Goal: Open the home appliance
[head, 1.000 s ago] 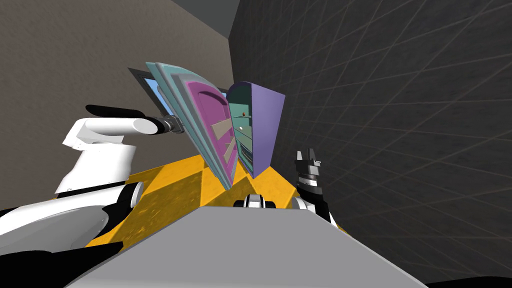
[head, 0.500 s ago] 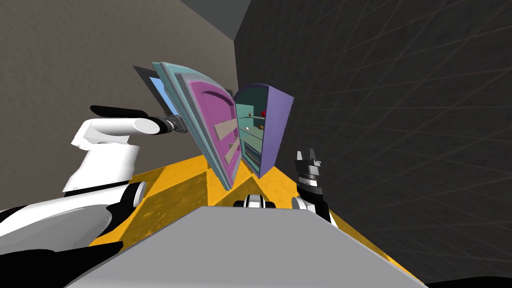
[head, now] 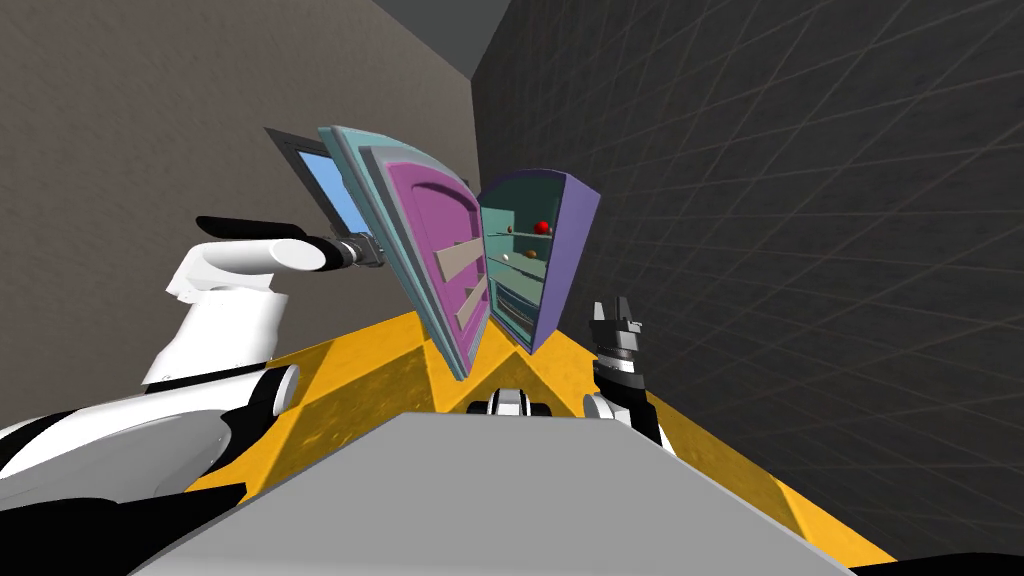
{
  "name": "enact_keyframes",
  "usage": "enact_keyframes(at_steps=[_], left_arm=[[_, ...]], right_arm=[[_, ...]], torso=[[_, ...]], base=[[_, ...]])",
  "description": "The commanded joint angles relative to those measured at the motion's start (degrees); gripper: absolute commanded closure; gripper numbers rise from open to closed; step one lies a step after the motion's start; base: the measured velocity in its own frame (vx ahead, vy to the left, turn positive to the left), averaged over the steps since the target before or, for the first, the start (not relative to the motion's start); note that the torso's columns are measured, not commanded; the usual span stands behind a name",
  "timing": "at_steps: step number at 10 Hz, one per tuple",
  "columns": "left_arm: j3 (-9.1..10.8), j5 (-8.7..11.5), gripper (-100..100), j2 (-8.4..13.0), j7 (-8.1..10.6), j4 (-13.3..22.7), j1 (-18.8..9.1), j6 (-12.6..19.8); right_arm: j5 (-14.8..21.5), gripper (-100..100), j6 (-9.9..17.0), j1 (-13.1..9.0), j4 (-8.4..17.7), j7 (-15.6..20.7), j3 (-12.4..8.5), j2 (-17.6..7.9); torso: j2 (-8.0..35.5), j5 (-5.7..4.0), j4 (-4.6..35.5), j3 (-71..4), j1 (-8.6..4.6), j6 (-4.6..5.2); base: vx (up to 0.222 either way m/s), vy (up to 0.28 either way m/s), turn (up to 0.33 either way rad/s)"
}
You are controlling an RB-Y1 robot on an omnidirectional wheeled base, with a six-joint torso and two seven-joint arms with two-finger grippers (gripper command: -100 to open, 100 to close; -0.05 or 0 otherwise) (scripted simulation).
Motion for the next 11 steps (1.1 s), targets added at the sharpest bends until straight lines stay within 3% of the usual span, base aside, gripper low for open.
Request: enact_keyframes(at_steps=[1,4,7,10,11], left_arm=[[0.40,1.70,-100,0.27,-0.16,-1.72,-0.55,0.65],[0.94,3.98,-100,0.66,-0.29,-3.99,-1.39,1.53],[1.04,4.40,-100,0.73,-0.31,-4.41,-1.54,1.69],[1.44,6.11,-100,1.00,-0.40,-6.09,-2.16,2.33],[1.04,5.91,-100,0.62,-0.65,-4.96,-1.04,3.13]], right_arm=[[0.00,0,0.00,0.01,0.00,0.00,0.02,0.02],[0.00,0,0.00,0.01,0.00,0.00,0.02,0.03],[0.00,0,0.00,0.01,0.00,0.00,0.03,0.04],[0.00,0,0.00,0.00,0.00,0.00,0.03,0.03],[0.00,0,0.00,0.01,0.00,0.00,0.03,0.03]], torso=[[0.04,-0.18,0.06,0.03,-0.63,-0.08],[0.08,-0.70,0.38,-0.07,-0.87,0.36],[0.04,-1.08,0.50,-0.11,-1.50,0.61],[-0.05,-1.17,0.57,-0.23,-1.22,0.87],[-0.06,-1.24,0.60,-0.25,-1.40,0.82]], base=[[0.003,0.105,-0.041],[0.008,0.120,-0.047],[0.008,0.038,-0.011],[0.007,0.062,-0.037],[-0.009,0.044,0.041]])
